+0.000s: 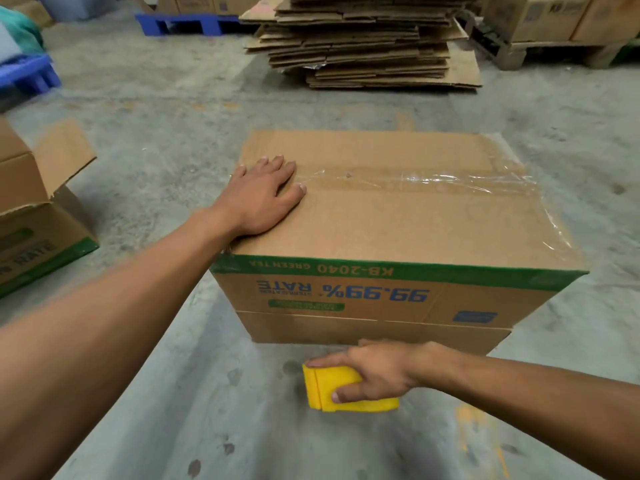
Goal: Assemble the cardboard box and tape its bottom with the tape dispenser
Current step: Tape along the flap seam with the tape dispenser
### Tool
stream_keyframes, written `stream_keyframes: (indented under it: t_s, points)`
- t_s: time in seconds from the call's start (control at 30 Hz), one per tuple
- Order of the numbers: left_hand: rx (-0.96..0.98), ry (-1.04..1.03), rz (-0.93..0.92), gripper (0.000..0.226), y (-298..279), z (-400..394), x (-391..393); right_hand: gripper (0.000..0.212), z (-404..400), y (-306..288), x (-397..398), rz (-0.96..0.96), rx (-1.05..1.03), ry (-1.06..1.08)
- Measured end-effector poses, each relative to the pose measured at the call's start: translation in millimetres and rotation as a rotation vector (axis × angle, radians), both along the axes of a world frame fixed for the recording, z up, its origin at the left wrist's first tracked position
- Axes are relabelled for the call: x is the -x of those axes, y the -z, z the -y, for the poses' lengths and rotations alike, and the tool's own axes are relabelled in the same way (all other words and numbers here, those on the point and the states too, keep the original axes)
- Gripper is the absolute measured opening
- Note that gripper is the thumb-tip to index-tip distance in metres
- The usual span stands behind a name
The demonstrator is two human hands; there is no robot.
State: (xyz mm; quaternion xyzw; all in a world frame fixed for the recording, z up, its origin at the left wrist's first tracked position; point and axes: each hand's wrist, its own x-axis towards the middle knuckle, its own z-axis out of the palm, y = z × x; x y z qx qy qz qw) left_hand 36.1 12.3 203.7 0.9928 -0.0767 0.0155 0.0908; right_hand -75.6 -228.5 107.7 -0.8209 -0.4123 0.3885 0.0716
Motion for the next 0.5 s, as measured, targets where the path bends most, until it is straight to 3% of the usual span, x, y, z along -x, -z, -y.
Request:
stream_keyframes:
  t_s: [0.1, 0.2, 0.3, 0.33, 0.4, 0.43, 0.5]
  points:
    - [0.045, -0.001, 0.000, 0.064, 0, 0, 2, 0.052, -15, -65, -4, -0.089, -0.236, 0.018]
    - [0.144, -0.010, -0.014, 0.064, 1, -3, 1, 0.041, -17, -133, -15, -0.300, -0.477, 0.134]
    - [0.225, -0.073, -0.064, 0.090, -16, 1, 5, 0.038, -7, -186, -49, -0.422, -0.720, 0.266]
    - [0.290, -0.141, -0.091, 0.088, -23, 5, 11, 0.039, -2, -198, -65, -0.476, -0.785, 0.305]
    - [0.403, -0.100, 0.037, 0.052, -26, 7, 14, 0.043, 9, -215, -98, -0.632, -0.872, 0.407]
    - [0.372, -0.046, 0.068, 0.043, -23, 7, 10, 0.046, 15, -221, -113, -0.672, -0.906, 0.444]
    - [0.276, -0.033, 0.013, 0.051, -25, 5, 5, 0.056, 28, -224, -134, -0.718, -0.975, 0.504]
